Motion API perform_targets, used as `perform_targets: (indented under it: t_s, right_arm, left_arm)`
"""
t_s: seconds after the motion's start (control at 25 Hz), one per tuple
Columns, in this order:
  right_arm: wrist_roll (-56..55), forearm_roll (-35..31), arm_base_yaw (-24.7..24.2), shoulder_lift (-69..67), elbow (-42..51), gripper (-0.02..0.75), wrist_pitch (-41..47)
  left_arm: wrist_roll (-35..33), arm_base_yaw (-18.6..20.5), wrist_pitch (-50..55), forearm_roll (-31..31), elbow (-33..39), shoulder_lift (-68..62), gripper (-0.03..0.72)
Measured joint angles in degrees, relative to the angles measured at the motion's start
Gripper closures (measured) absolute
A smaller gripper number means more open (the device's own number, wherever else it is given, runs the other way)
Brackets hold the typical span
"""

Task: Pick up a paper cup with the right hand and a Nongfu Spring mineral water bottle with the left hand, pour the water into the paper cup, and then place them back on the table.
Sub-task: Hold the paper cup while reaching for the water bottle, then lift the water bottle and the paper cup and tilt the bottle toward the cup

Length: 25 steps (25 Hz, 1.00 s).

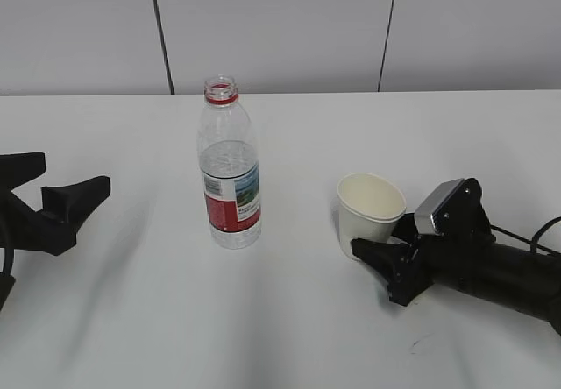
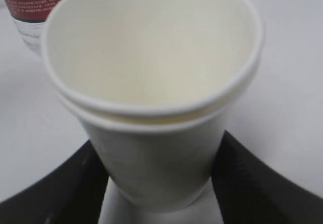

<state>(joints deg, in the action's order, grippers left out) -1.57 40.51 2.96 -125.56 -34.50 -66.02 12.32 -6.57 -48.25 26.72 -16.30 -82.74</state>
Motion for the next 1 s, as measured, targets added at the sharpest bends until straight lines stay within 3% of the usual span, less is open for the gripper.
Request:
perform_targets:
  t_s: [0.44, 0.68, 1.0]
  right_arm:
    - [5.5, -0.1, 0.0, 0.0, -0.02, 0.323, -0.15]
    - [5.61, -0.1, 0.0, 2.54, -0.02, 0.324, -0.03]
    - [5.69, -0.22, 0.0, 3.44, -0.02, 0.324, -0.03]
  left_arm:
    - [3.1, -0.94, -6.7, 8.46, -0.14, -4.97, 0.12]
    - [3.24, -5.29, -15.81, 9.72, -0.98, -13.41, 0.12]
    - [3.28, -11.51, -16.85, 8.21, -8.12, -21.08, 0.1]
